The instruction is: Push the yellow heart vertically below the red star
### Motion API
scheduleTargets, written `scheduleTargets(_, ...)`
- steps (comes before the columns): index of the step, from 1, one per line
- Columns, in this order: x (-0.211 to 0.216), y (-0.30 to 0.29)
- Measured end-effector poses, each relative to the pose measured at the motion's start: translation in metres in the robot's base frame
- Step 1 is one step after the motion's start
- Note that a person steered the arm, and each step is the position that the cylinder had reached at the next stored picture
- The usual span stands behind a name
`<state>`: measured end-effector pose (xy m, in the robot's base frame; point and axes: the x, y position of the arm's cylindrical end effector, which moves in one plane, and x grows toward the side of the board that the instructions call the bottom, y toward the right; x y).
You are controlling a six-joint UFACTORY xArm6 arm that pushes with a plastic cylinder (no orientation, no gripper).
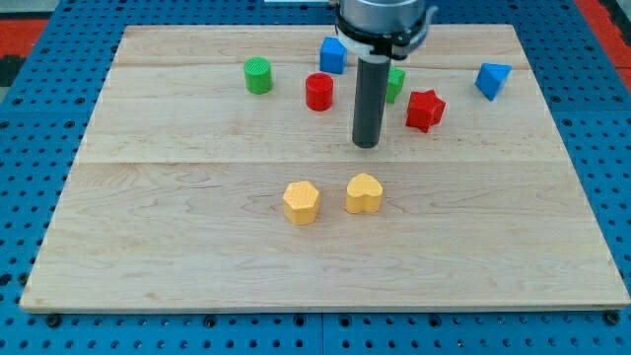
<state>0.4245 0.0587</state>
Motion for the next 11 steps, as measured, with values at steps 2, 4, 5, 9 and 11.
scheduleTargets(2, 0.071, 0.088)
scheduleTargets(4, 0.105, -0.029)
scheduleTargets(5, 0.08, -0.034)
scheduleTargets(9, 0.067, 0.087)
scheduleTargets(11, 0.063, 0.048)
